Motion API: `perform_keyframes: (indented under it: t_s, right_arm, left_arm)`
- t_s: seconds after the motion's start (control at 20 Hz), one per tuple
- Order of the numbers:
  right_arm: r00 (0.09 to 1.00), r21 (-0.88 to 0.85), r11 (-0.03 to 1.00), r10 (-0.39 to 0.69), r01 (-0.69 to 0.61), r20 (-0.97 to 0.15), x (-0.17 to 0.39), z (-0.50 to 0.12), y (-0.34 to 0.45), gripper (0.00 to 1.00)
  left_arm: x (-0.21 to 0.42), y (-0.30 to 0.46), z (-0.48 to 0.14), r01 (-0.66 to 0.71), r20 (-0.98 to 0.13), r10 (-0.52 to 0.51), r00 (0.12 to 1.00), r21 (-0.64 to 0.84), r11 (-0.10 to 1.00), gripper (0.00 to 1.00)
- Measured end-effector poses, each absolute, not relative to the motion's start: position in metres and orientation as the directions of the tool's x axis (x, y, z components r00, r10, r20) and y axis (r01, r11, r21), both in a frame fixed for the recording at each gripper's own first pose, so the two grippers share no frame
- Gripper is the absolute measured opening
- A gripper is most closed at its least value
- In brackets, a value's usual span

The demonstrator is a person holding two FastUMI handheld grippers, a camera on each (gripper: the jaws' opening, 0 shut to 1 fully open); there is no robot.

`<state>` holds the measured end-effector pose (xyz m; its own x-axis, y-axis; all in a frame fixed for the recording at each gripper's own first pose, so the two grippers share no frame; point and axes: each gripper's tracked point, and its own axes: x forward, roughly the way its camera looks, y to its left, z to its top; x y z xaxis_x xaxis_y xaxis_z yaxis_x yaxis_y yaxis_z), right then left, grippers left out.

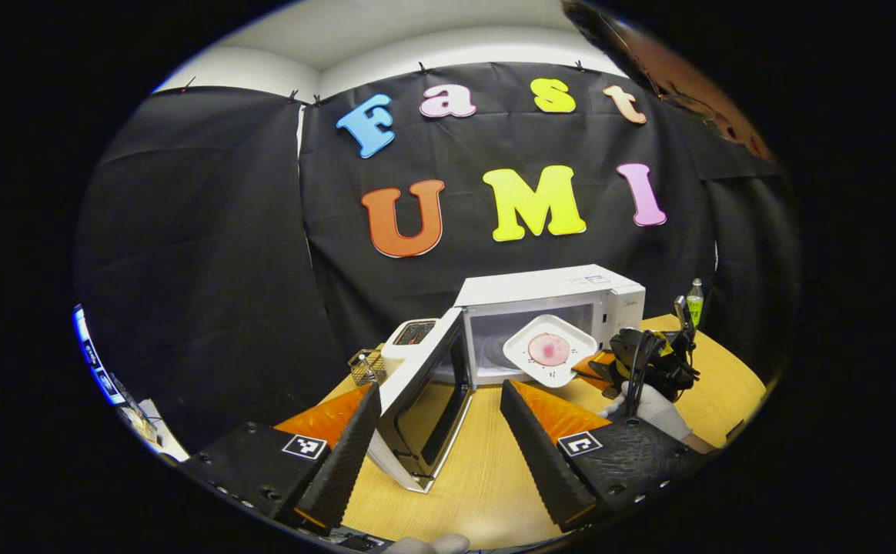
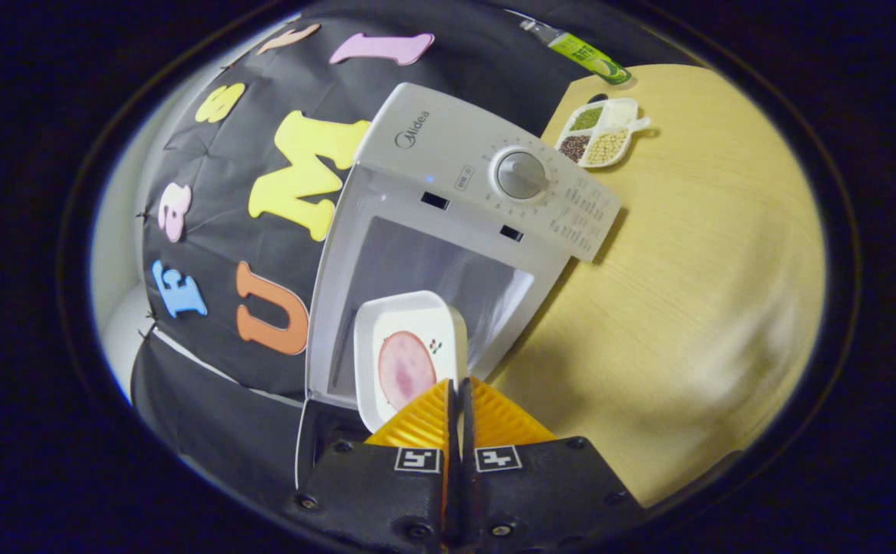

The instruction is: Open the microwave oven with the left hand, put the food in, and close the microwave oven.

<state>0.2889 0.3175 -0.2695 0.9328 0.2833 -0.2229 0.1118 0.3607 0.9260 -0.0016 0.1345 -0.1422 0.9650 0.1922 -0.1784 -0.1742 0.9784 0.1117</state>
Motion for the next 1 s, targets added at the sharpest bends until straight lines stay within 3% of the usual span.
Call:
perform_keyframes:
  t_s: [0.05, 0.2, 0.25, 0.4, 0.6, 0.65, 0.95, 1.0]
  right_arm:
    - [0.938, 0.930, 0.350, 0.272, 0.110, -0.214, 0.299, -0.271, 0.326, 0.04]
    - [0.944, 0.946, 0.287, 0.244, 0.149, -0.223, 0.325, -0.280, 0.346, 0.00]
    - [0.947, 0.948, 0.275, 0.228, 0.160, -0.226, 0.336, -0.283, 0.347, 0.04]
    - [0.946, 0.941, 0.279, 0.202, 0.192, -0.253, 0.363, -0.295, 0.355, 0.00]
    - [0.944, 0.939, 0.222, 0.142, 0.262, -0.296, 0.394, -0.305, 0.349, 0.04]
    - [0.945, 0.940, 0.217, 0.135, 0.264, -0.297, 0.401, -0.304, 0.348, 0.00]
    - [0.962, 0.947, 0.224, 0.095, 0.231, -0.257, 0.424, -0.297, 0.346, 0.09]
    - [0.963, 0.949, 0.226, 0.104, 0.219, -0.247, 0.424, -0.296, 0.347, 0.01]
  left_arm:
    - [-0.002, 0.140, -0.149, -0.181, -0.189, 0.200, 0.961, 0.115, 0.977, 0.93]
    - [-0.002, 0.153, -0.161, -0.205, -0.209, 0.227, 0.951, 0.123, 0.971, 0.93]
    - [-0.003, 0.157, -0.163, -0.209, -0.214, 0.231, 0.949, 0.124, 0.970, 0.93]
    - [-0.001, 0.165, -0.169, -0.219, -0.226, 0.242, 0.944, 0.123, 0.968, 0.93]
    - [0.007, 0.168, -0.173, -0.222, -0.233, 0.242, 0.942, 0.108, 0.969, 0.93]
    - [0.009, 0.167, -0.174, -0.218, -0.237, 0.237, 0.942, 0.104, 0.970, 0.93]
    - [0.016, 0.169, -0.173, -0.207, -0.232, 0.229, 0.946, 0.115, 0.972, 0.93]
    - [0.018, 0.168, -0.172, -0.206, -0.228, 0.228, 0.947, 0.113, 0.972, 0.93]
